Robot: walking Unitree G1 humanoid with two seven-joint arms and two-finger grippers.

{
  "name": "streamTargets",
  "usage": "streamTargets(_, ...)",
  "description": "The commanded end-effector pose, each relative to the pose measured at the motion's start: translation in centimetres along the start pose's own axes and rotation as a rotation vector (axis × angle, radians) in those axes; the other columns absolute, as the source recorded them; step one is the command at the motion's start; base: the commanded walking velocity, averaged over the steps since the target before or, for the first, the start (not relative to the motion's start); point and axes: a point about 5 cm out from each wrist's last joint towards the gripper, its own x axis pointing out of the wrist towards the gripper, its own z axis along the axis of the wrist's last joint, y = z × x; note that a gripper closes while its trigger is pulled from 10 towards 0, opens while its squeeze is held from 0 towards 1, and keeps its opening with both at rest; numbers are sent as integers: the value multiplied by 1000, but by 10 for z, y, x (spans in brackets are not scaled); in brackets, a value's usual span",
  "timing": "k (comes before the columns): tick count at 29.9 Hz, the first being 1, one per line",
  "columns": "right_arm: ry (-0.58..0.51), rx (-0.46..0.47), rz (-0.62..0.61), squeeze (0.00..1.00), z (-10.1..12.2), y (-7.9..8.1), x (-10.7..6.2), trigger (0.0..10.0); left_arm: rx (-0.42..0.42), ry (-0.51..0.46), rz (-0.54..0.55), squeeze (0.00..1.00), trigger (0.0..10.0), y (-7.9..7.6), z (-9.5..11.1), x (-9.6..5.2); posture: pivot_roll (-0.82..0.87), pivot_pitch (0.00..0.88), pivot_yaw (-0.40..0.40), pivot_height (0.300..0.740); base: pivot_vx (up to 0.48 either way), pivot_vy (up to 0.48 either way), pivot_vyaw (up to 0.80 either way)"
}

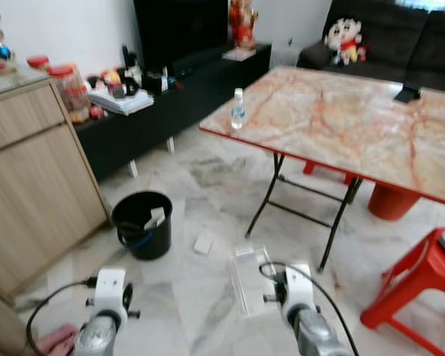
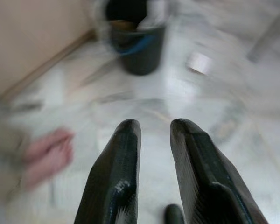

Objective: Picking trash to rubbish bin

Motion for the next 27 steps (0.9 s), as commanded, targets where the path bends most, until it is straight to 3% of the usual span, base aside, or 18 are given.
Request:
streamTargets(1,-29,-12,5,0,15,4,4,10000,-24,122,46,0,10000,10,-31,-13,26,0,-10,740,0,0,0)
streamTargets(3,73,-29,-14,0,-11,-1,-1,10000,-35,220,74,0,10000,14,-53,-24,25,0,-12,740,0,0,0)
streamTargets(10,140,-27,2,0,-32,-1,-7,10000,-49,320,96,0,10000,16,-80,-41,29,0,-21,740,0,0,0)
streamTargets(15,141,-30,6,0,-32,-1,-7,10000,-43,337,98,0,10000,15,-85,-44,27,0,-21,740,0,0,0)
streamTargets(20,131,-59,16,0,-25,2,-5,10000,-34,340,103,0,10000,14,-82,-42,28,0,-23,740,314,0,517)
streamTargets(27,113,-52,10,0,-18,4,-3,10000,-31,327,97,0,10000,13,-77,-37,25,0,-13,740,332,0,0)
